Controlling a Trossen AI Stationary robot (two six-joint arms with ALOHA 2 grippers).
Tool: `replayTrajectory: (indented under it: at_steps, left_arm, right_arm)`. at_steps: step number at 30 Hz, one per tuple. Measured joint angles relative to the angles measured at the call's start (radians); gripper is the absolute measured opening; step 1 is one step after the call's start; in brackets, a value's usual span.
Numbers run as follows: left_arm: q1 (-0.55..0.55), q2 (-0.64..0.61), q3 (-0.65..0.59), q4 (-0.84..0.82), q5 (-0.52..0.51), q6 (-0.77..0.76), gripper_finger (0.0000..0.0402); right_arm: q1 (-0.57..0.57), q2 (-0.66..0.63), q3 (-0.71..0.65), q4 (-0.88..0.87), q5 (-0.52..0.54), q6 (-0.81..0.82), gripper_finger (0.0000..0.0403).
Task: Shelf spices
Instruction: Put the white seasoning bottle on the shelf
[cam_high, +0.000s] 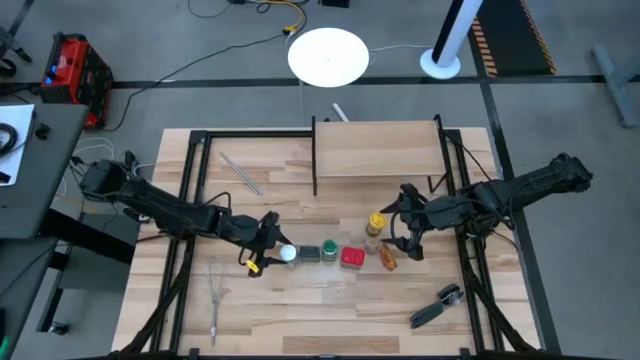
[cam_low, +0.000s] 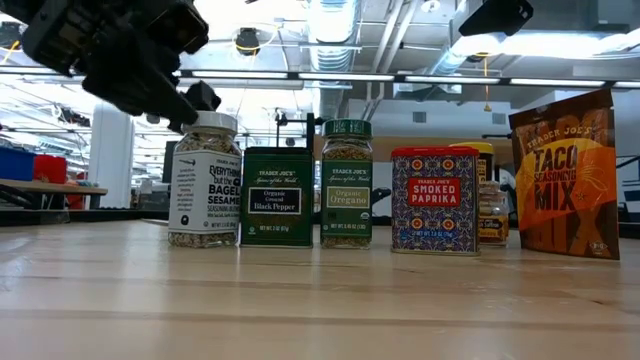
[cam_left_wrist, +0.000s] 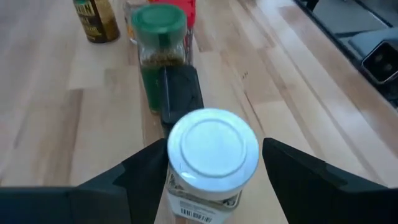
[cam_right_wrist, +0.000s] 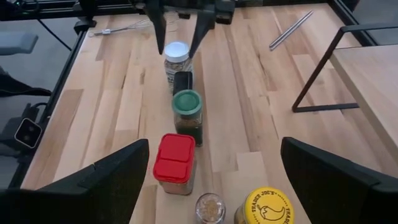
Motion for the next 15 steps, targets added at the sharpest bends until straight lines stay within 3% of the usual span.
replayTrajectory:
  at_steps: [5, 15]
  left_arm:
    - [0.000, 0.060, 0.000, 0.066, 0.045, 0.004, 0.0251]
    - [0.000, 0.058, 0.000, 0.088, 0.049, 0.023, 0.0245]
  right_arm:
    - [-0.001, 0.000, 0.000, 0.000, 0.001, 0.000, 0.0366]
    - [-0.001, 0.000, 0.000, 0.000, 0.001, -0.002, 0.0366]
